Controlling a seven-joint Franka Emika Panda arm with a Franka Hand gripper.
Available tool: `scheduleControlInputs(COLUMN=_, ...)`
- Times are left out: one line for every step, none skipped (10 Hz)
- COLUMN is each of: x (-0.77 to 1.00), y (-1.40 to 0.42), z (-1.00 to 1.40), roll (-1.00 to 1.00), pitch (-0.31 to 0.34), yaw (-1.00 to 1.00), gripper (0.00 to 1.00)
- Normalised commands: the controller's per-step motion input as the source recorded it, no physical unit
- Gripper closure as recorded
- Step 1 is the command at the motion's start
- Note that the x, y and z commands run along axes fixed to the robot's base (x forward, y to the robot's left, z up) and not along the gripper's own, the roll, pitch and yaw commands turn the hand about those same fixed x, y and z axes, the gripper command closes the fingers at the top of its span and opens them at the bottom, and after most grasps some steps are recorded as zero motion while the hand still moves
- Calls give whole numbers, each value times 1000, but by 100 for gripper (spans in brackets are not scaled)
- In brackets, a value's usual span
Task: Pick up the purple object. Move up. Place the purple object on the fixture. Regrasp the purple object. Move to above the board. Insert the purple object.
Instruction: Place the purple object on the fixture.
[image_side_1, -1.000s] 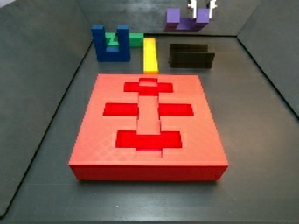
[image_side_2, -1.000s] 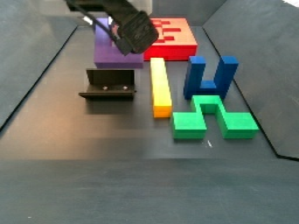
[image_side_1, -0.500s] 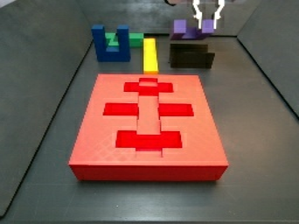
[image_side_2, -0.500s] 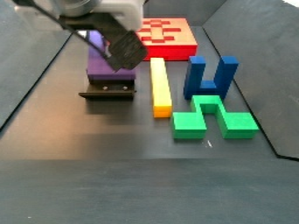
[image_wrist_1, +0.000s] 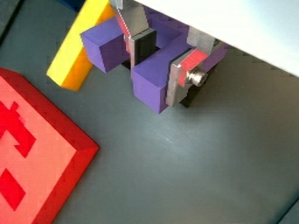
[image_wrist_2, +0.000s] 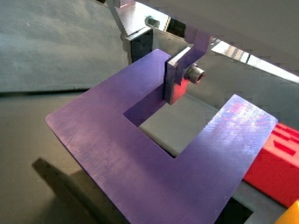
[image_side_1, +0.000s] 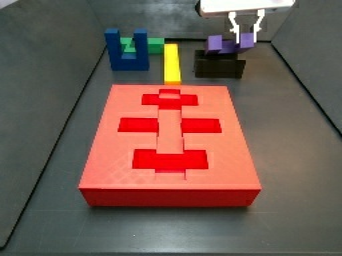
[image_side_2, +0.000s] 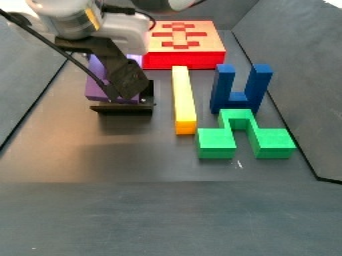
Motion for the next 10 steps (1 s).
scheduleControlInputs(x=-183, y=-20, z=-226, roll=-171, pitch=-251, yaw=43, gripper=100)
scheduleControlInputs(x=-286, y=0, z=-40, roll=-134, pitch=-129, yaw=146, gripper=100)
scheduleControlInputs(x=-283, y=0, z=-29, roll=-89, pitch=-103, yaw=229, gripper=100)
scheduleControlInputs(x=-297, y=0, z=-40, roll=-6, pitch=-97, yaw=360, gripper=100)
scheduleControlInputs(x=-329, y=0, z=-57, roll=126, pitch=69, yaw=397, gripper=100)
scheduleControlInputs(x=-6, y=0, z=0, roll=43, pitch=0, yaw=0, gripper=100)
scheduleControlInputs(x=-43, y=-46, z=0, roll=57, pitch=-40, yaw=0, gripper=100)
scheduleControlInputs(x=-220, y=-166, z=0, roll=243, pitch=-171, yaw=0, gripper=100)
scheduleControlInputs(x=-117, y=-114, z=-71, roll=134, pitch=-3, yaw=0, gripper=100)
scheduleControlInputs(x=-263, y=-209, z=-66, roll=189, pitch=-186, yaw=0, gripper=100)
